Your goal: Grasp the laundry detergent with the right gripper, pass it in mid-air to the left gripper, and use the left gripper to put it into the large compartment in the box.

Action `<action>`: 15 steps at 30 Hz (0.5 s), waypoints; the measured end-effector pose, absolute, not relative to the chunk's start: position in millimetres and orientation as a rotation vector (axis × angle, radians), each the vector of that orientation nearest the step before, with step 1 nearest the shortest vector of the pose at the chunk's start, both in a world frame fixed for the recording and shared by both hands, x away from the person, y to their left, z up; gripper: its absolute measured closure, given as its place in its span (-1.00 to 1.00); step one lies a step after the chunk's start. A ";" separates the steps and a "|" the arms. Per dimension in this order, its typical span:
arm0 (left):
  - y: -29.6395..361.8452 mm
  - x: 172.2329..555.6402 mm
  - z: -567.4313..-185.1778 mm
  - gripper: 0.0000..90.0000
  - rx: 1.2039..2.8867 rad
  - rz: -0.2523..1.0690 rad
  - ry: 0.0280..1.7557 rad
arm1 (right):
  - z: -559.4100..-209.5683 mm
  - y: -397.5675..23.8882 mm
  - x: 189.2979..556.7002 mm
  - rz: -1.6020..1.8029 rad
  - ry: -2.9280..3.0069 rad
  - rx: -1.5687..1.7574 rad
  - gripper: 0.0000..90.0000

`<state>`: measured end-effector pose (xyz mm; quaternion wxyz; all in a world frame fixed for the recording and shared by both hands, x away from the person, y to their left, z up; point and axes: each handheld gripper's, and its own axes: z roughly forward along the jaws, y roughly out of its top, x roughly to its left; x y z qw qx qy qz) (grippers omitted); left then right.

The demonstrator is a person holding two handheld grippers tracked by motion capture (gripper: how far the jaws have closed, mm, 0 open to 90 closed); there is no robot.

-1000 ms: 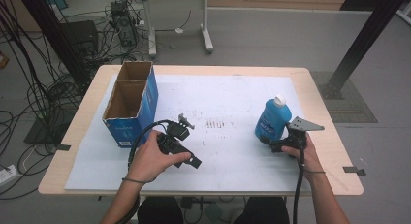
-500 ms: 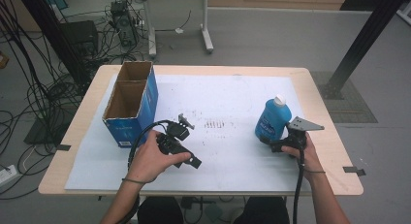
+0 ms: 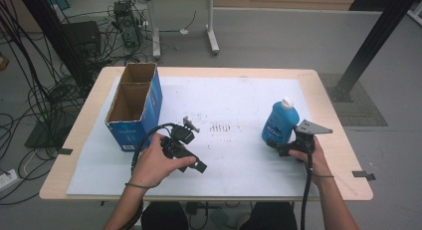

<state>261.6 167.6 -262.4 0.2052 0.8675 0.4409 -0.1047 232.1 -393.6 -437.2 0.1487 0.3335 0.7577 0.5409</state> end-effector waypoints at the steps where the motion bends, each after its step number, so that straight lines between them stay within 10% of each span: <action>1: 167.6 261.6 -262.4 -0.84 2.418 -0.292 1.229 | -437.2 -393.6 232.1 1.555 2.179 0.959 -0.94; 15: 168.0 261.3 -261.7 -0.84 2.416 -0.291 1.232 | -437.7 -392.9 232.5 1.558 2.177 0.964 -0.95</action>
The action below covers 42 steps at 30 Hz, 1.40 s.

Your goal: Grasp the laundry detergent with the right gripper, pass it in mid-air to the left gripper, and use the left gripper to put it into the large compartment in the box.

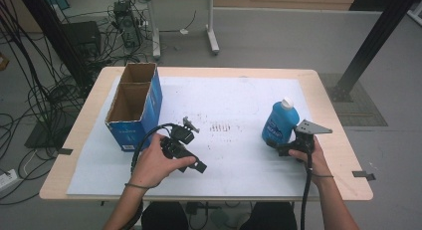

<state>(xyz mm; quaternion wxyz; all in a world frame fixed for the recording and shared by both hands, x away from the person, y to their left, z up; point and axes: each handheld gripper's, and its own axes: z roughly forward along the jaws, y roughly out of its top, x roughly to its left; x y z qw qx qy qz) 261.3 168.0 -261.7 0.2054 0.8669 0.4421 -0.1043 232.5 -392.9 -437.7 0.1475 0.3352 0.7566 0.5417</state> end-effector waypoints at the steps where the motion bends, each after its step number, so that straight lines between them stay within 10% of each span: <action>1: 168.0 261.4 -261.4 -0.84 2.417 -0.289 1.229 | -437.7 -392.8 232.7 1.559 2.176 0.962 -0.95; 42: 168.4 260.3 -260.7 -0.83 2.416 -0.291 1.225 | -439.3 -384.9 225.0 1.528 2.109 0.978 -0.40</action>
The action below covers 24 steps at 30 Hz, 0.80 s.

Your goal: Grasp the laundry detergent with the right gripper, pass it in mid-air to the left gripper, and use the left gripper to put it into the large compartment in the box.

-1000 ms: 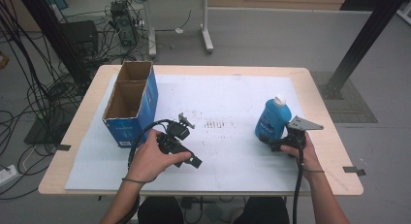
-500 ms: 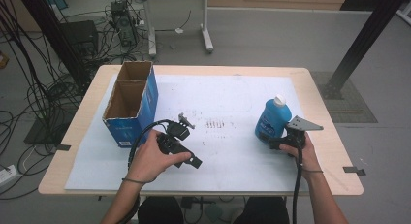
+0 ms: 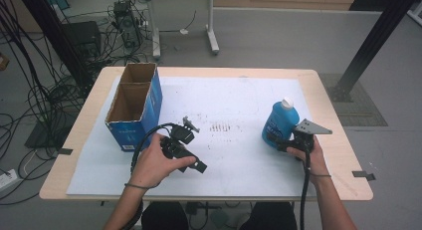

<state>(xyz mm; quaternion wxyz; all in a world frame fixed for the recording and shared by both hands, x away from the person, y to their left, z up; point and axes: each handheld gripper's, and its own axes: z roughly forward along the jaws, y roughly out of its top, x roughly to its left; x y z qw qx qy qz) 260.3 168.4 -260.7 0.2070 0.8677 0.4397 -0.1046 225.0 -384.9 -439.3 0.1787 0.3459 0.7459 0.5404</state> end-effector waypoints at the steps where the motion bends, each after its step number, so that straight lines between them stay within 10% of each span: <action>1: 168.3 260.4 -260.8 -0.83 2.417 -0.292 1.224 | -439.7 -384.6 224.5 1.530 2.105 0.978 -0.39; 24: 169.7 259.3 -261.8 -0.83 2.410 -0.294 1.229 | -440.1 -379.8 223.8 1.510 2.090 0.964 -0.13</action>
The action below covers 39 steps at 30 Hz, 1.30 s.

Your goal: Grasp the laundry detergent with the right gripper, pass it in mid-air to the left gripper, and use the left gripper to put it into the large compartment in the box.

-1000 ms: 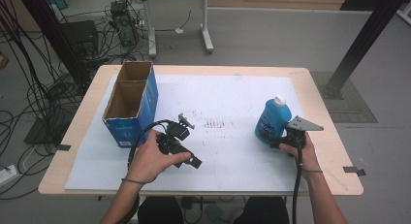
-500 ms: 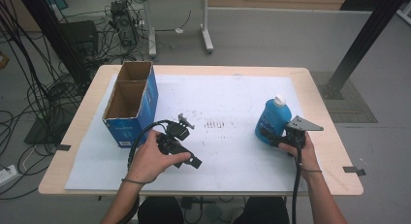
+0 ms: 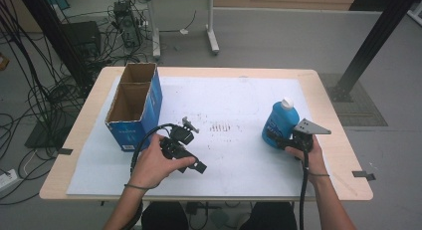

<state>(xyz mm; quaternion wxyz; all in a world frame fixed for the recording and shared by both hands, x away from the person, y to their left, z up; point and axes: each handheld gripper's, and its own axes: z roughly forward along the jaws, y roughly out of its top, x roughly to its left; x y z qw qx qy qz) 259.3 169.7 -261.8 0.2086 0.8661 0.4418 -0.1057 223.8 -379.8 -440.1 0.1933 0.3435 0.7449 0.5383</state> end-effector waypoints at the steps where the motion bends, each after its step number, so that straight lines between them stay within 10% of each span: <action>1: 170.2 259.4 -261.8 -0.83 2.408 -0.294 1.231 | -440.3 -379.4 223.4 1.510 2.086 0.964 -0.11; 39: 165.0 259.8 -258.4 -0.83 2.419 -0.288 1.224 | -444.9 -379.7 220.4 1.522 2.063 0.954 -0.09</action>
